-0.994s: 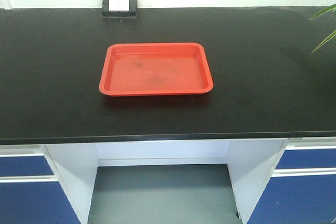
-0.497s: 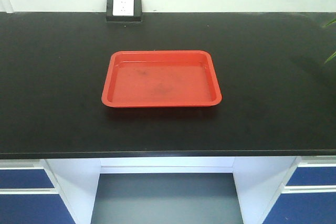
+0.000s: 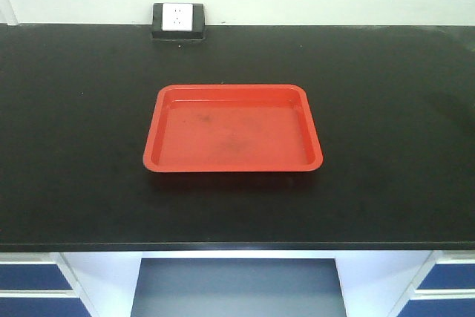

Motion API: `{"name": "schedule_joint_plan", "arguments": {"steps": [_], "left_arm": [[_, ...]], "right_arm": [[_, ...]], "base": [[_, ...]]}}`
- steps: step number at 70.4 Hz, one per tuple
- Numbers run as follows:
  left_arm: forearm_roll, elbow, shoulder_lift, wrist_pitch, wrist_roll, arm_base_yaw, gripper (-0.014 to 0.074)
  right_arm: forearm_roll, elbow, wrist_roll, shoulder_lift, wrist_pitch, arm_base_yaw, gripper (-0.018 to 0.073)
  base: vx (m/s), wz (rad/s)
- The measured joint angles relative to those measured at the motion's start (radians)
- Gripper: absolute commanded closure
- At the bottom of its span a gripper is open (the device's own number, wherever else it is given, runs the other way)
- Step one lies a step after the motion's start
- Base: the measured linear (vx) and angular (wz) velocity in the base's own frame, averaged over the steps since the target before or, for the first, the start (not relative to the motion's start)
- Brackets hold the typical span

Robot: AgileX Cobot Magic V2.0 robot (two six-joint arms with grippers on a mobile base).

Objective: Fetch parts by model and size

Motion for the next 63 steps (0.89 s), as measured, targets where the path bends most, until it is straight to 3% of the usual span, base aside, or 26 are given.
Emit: {"name": "schedule_joint_plan", "arguments": {"steps": [63], "left_arm": [[0.000, 0.000, 0.000, 0.000, 0.000, 0.000, 0.0601]], "right_arm": [[0.000, 0.000, 0.000, 0.000, 0.000, 0.000, 0.0569]], "base": [[0.10, 0.01]]}}
